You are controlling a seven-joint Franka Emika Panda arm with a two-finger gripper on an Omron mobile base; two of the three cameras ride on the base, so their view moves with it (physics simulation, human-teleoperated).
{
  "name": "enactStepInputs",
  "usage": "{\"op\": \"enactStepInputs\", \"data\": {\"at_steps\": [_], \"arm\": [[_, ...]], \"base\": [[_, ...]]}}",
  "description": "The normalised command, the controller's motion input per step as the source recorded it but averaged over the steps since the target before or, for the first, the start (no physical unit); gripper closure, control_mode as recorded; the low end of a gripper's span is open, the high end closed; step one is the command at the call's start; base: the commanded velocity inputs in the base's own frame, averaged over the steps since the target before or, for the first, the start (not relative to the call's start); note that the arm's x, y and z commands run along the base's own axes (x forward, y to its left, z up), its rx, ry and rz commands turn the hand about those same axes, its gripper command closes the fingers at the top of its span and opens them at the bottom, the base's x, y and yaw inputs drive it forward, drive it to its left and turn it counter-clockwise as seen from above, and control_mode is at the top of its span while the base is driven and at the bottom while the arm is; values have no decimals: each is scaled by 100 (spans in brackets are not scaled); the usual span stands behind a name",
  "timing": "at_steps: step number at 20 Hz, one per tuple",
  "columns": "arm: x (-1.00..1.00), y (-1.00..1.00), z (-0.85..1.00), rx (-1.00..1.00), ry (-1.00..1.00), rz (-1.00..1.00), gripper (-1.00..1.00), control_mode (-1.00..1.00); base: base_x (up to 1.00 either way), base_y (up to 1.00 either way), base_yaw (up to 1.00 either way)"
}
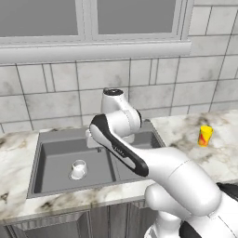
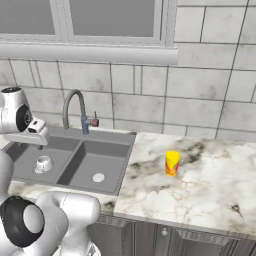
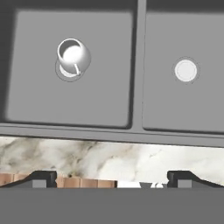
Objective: Move any existing items from the left basin to the right basin for drying. Then move the cup from the counter to the left basin of the sink for washing.
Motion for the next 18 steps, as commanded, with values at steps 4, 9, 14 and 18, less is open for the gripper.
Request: {"op": "enactStepInputs", "data": {"at_steps": [4,9,14,18], "arm": [[1,35,-35,0,4,0,-100,-100],[10,29,-34,-1,1,0,-100,-100],[17,19,-33,-4,0,0,-100,-100],[18,8,-27,-6,0,0,-100,-100]], "base": [[0,0,0],[0,0,0],[0,0,0],[0,0,0]]}}
